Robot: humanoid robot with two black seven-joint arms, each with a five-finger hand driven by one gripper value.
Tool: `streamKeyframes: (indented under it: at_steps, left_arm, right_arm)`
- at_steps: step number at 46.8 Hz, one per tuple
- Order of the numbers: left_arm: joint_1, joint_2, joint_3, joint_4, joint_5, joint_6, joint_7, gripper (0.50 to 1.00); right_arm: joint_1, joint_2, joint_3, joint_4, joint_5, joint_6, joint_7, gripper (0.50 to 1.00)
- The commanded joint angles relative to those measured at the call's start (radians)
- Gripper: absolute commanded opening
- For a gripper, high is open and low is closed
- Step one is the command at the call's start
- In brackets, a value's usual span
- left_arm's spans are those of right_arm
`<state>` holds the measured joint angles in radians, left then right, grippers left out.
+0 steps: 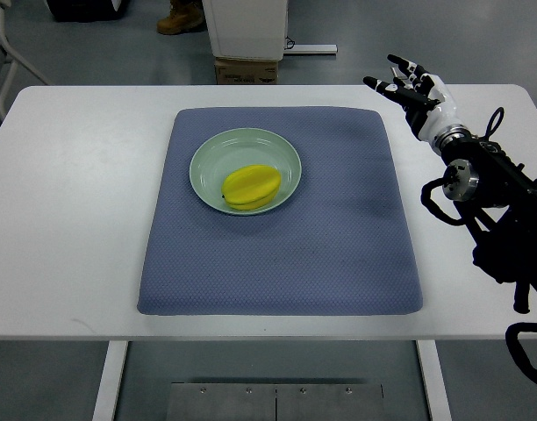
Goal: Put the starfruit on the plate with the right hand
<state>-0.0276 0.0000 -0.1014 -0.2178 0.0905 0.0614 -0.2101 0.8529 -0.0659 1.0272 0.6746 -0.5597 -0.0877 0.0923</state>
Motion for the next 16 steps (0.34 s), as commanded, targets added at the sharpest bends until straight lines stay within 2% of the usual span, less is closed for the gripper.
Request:
streamKeyframes:
  at_steps: [1,16]
  left_arm:
    - [0.0,0.0,0.0,0.0,0.0,0.0,0.0,1.0]
    - [0.0,0.0,0.0,0.0,0.0,0.0,0.0,1.0]
  right_arm:
    - [-0.011,0.0,0.001,-0.001,0.029,0.0,0.0,1.0]
    - [-0.043,0.008,0.002,-0.001,0.041,0.0,0.0,1.0]
